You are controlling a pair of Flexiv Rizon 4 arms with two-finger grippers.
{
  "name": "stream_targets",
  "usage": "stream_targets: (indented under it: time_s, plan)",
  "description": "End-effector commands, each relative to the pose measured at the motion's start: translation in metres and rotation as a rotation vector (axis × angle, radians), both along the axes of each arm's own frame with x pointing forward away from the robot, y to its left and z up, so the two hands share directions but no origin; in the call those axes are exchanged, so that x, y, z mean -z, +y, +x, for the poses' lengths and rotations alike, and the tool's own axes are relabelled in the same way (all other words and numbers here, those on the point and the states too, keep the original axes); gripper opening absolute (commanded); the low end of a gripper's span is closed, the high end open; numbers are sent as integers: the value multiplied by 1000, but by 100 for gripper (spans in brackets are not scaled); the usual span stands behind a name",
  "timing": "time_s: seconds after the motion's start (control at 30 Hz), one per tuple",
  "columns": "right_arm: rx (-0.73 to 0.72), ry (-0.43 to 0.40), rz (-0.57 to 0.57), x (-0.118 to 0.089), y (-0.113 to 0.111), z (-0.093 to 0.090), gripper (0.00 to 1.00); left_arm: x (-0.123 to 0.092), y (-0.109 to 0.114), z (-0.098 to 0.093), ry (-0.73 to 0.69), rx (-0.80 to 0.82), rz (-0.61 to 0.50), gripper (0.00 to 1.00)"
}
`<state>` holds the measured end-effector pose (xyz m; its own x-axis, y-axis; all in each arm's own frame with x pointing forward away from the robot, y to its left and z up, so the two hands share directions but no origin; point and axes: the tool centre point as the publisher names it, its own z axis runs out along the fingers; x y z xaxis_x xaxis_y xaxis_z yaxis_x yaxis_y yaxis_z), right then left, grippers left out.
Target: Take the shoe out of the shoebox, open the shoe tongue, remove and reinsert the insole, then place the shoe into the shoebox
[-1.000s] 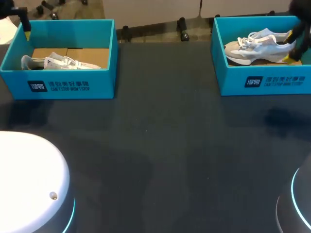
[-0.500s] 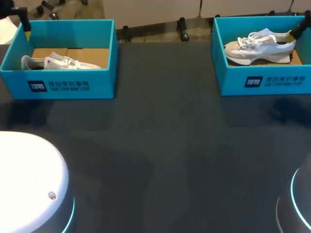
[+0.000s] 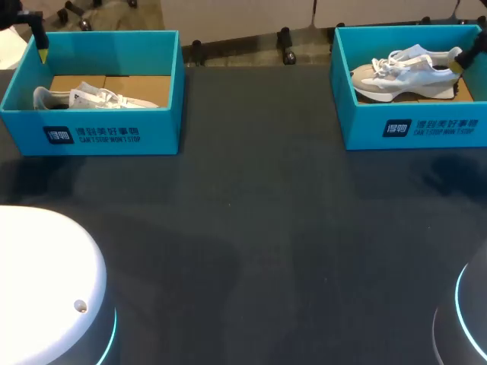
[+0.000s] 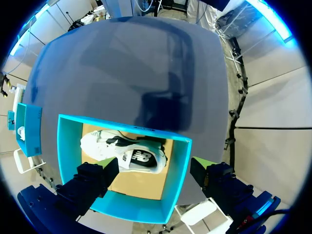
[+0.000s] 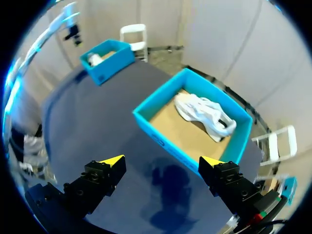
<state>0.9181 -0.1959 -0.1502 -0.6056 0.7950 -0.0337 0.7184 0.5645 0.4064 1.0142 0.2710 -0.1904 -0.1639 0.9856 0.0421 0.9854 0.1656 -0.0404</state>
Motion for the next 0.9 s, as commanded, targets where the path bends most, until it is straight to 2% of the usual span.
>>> stream_targets:
  time_s: [0.03,0.23,0.43,0.57,0.7,0.83,0.9]
  plan:
    - [254,48,-33,10,8,30,100,0,0,-2,-4,-1,3,100]
    - [457,49,13,15,-5,58,100,0,0,-2,-4,-1,3,100]
    - [567,103,-54,22,-20,88,100,0,0,-2,-4,-1,3,100]
    - [652,122,-32,32,-30,118,100,0,0,-2,-4,-1,3,100]
    - [671,135,-3,42,-35,145,100,0,0,-2,-4,-1,3,100]
    - [667,158,-3,49,-42,164,100,0,0,-2,-4,-1,3,100]
    - [656,178,-47,51,-46,171,100,0,0,-2,-4,-1,3,100]
